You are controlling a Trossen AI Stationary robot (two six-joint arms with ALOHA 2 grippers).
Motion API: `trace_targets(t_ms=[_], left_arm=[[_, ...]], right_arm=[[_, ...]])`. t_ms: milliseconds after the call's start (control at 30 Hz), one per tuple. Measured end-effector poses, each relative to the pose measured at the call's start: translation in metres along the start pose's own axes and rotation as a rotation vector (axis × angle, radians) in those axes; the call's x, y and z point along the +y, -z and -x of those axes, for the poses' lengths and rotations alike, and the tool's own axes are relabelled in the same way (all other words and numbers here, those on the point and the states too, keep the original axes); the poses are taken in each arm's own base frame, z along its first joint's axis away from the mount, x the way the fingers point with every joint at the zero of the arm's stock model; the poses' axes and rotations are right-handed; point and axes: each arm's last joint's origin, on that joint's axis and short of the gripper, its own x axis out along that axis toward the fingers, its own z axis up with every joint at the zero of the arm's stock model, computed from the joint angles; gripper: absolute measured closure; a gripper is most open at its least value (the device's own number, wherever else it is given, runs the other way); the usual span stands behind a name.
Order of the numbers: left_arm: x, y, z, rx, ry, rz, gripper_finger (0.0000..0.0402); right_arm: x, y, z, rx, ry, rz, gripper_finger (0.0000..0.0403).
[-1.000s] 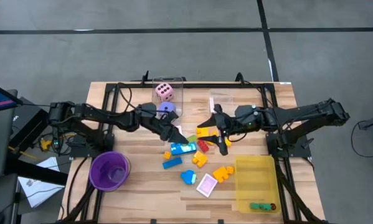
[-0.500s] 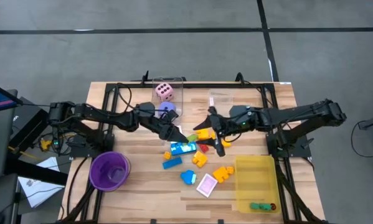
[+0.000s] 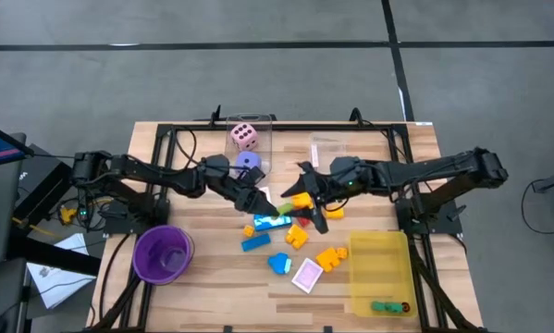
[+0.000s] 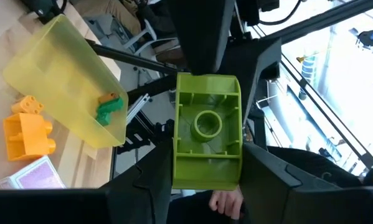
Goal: Pick & Place Toys
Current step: Put the light green game piece into the bin
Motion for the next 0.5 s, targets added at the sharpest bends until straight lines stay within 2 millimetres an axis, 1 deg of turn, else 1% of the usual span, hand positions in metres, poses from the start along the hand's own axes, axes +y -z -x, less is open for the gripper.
trace_targets(t_ms=[500], left_arm=[[0.0001,-0.0001,0.0001,0.000,-0.001,0.000,0.0249]], right_arm=[[0.0000,0.0064,0.0001,0.066,-0.005,-0.005,0.0164]])
